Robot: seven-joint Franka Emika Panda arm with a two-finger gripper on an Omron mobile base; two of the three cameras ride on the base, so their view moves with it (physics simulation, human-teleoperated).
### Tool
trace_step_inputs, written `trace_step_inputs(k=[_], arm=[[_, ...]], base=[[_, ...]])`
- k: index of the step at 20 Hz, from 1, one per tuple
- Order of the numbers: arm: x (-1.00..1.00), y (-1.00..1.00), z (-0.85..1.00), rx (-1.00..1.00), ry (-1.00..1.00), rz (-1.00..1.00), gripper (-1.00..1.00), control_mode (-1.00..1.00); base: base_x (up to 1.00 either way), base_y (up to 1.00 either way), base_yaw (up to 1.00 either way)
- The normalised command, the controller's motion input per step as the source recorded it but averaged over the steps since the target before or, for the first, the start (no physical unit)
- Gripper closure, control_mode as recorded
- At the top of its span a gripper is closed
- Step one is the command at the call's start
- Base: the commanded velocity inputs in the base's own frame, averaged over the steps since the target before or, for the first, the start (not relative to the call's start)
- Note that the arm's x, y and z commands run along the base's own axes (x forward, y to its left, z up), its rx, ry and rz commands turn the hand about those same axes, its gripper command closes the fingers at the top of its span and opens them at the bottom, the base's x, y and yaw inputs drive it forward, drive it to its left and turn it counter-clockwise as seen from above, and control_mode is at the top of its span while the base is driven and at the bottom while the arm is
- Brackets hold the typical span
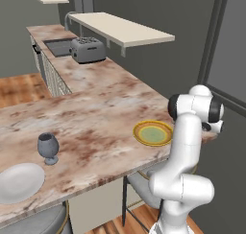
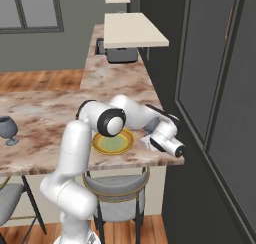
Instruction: Retrieve the wine glasses from the counter and place one next to each plate.
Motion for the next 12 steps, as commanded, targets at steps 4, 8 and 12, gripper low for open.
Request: trace_step_inputs(k=[4,8,12], arm=[[-0.61,0.03,0.00,0.01,0.00,0.01,-1.00,-1.00],[-0.53,0.04,0.00,0.00,0.00,0.02,-1.00,-1.00],[-0.59,0.00,0.12,0.00,-0.08,0.00,-1.00,-1.00]], base=[[0.00,0.00,0.00],[0.00,0.00,0.00],[0.00,0.00,0.00]])
